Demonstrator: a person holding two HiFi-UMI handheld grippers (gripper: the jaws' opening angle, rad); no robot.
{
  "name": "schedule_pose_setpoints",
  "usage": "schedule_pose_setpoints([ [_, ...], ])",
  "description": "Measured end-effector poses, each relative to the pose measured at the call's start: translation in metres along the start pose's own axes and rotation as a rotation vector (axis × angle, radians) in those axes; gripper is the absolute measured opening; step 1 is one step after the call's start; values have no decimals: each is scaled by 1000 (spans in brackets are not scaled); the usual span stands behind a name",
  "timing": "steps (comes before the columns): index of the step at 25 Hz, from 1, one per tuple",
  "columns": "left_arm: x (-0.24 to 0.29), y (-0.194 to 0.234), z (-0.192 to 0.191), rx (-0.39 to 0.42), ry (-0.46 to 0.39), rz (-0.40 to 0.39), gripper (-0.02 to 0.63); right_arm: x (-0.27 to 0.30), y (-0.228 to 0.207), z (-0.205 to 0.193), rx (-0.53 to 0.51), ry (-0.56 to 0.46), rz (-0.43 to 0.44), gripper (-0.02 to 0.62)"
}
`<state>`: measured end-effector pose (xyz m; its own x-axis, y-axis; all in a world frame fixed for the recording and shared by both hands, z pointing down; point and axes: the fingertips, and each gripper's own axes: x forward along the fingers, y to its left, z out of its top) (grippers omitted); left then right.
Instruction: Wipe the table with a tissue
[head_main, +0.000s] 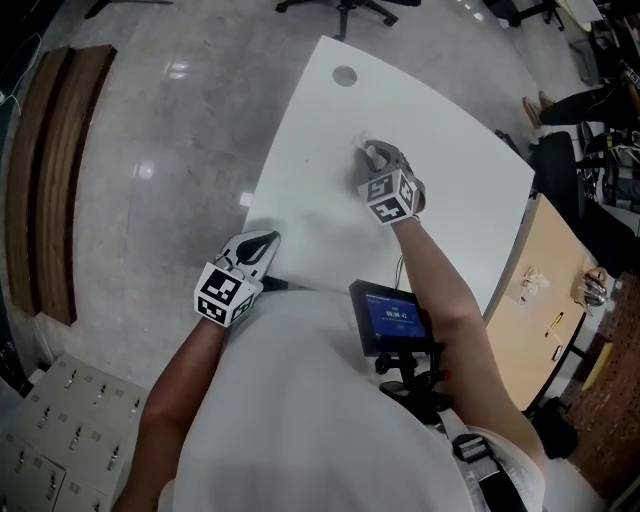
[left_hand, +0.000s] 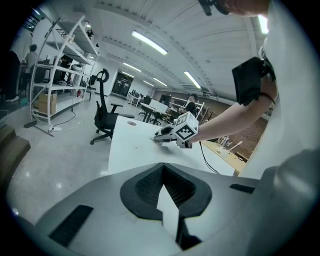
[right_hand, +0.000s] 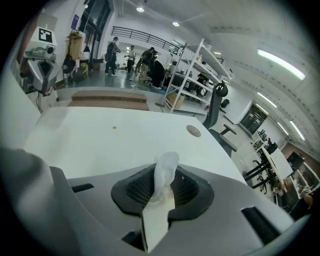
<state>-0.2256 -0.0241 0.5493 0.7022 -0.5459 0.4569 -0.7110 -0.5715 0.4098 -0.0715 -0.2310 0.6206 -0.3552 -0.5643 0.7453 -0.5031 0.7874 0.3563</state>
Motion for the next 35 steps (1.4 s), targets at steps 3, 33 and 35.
schedule_pose_setpoints([
  [3, -3, 0, -1, 0, -3, 0, 3, -8, 29, 8, -11, -38, 126, 77],
  [33, -39, 9, -20, -49, -51, 88, 3, 14, 71, 61, 39, -117, 100, 77],
  [35, -42, 12, -20, -46, -53, 91, 3, 13, 80, 65, 45, -131, 115, 77],
])
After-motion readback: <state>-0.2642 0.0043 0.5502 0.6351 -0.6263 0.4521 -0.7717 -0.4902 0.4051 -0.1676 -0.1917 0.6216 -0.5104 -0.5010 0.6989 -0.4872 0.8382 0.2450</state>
